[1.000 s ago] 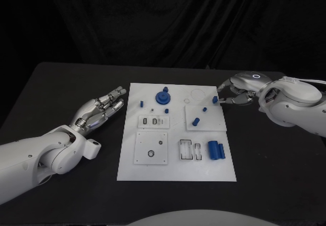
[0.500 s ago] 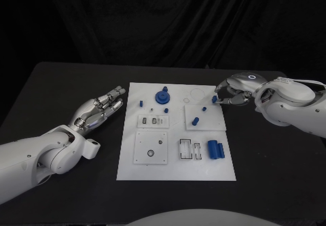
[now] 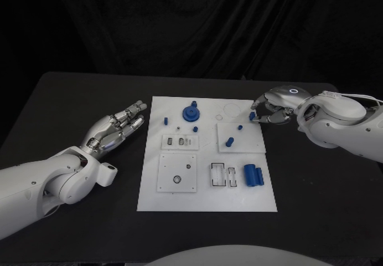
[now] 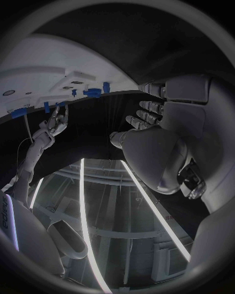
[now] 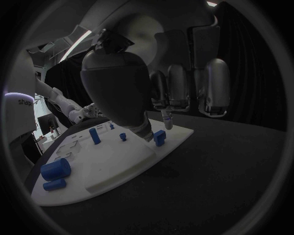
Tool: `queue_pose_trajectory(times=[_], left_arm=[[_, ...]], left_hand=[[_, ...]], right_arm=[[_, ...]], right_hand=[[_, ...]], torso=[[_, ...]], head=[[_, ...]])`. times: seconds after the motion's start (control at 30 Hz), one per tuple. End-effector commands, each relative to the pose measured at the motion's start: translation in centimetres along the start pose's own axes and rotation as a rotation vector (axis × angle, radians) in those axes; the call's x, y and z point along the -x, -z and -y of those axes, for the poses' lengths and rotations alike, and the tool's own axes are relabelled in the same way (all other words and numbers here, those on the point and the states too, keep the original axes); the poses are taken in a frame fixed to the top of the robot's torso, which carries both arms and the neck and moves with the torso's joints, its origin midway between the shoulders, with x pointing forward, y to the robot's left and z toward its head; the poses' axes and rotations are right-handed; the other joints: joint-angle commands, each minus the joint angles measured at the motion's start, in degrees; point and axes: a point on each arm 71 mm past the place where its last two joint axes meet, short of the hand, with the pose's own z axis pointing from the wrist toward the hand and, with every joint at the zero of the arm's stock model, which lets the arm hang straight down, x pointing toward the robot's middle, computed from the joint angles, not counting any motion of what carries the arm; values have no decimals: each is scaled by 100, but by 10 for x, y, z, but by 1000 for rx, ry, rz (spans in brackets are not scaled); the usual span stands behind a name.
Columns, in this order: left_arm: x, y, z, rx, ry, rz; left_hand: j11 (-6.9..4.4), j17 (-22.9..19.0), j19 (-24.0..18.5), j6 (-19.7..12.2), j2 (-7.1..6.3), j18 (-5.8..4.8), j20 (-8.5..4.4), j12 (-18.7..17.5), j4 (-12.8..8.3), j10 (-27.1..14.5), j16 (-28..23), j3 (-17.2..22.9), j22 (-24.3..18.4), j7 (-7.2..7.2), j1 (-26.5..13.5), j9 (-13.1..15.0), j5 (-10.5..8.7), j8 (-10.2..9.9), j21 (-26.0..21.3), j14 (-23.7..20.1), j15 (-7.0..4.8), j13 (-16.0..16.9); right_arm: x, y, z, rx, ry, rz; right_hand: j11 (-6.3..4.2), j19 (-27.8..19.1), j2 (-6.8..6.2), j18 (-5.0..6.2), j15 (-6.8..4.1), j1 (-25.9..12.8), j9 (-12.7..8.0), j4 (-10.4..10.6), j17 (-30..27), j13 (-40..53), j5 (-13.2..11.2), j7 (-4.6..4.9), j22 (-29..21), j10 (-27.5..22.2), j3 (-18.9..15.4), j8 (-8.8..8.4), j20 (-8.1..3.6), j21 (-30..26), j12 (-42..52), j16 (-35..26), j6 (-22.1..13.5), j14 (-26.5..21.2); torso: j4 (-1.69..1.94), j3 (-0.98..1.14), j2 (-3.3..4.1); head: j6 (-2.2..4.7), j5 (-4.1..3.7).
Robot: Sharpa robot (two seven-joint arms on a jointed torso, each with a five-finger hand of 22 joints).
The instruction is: Assemble the parts on the task board
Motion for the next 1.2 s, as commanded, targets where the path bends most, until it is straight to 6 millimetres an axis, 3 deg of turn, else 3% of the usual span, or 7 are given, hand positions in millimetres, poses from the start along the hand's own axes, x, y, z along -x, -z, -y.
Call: queue_pose_trajectory(times=[0.03, 0.33, 0.6, 1.2], left_arm=[[-1, 0, 8, -112, 7, -11], [-1, 0, 8, -110, 8, -11], [-1, 0, 7, -108, 9, -12], [-1, 1, 7, -104, 11, -14]], left_hand=[[42, -8, 20, 14, -15, 110, 39, -17, 4, -4, -21, 32, 8, 19, 4, 0, 20, 22, 9, -3, 37, -9], [42, -8, 20, 14, -15, 110, 39, -17, 4, -4, -21, 32, 8, 19, 4, 0, 20, 22, 9, -3, 37, -9], [42, -8, 20, 14, -15, 110, 39, -17, 4, -4, -21, 32, 8, 19, 4, 0, 20, 22, 9, -3, 37, -9], [48, -8, 21, 8, -16, 110, 44, -16, 4, -3, -21, 32, 9, 11, -8, -1, 20, 19, 10, -3, 43, -8]], right_arm=[[-2, 0, 1, -11, 4, -3], [-6, -3, -1, -5, 4, -10], [-8, -5, -1, -6, 5, -11], [-8, -9, -4, -3, 4, 7]], right_hand=[[31, 172, -2, 57, 18, 76, 8, 39, 1509, 1510, 48, -3, 1234, 617, 1, 24, 7, -49, 15, 14, 68, 605], [30, 168, 19, 60, 16, 144, 43, 22, 1509, 1510, 246, -1, 1232, 617, 7, 59, 8, -68, 15, 14, 169, 605], [28, 163, 54, 64, 13, 259, 115, -43, 1509, 1510, 599, -5, 1230, 617, 48, 105, 4, -98, 15, 14, 302, 605], [-29, 161, 229, 69, -29, 364, 314, -137, 1509, 1510, 913, -76, 1232, 617, 162, 279, -29, -129, 15, 14, 680, 605]], torso=[[-4, -1, 1], [-1, -1, 3], [-4, 0, 1], [-3, -2, 0]], head=[[-10, 8], [-27, 9], [-47, 16], [-85, 41]])
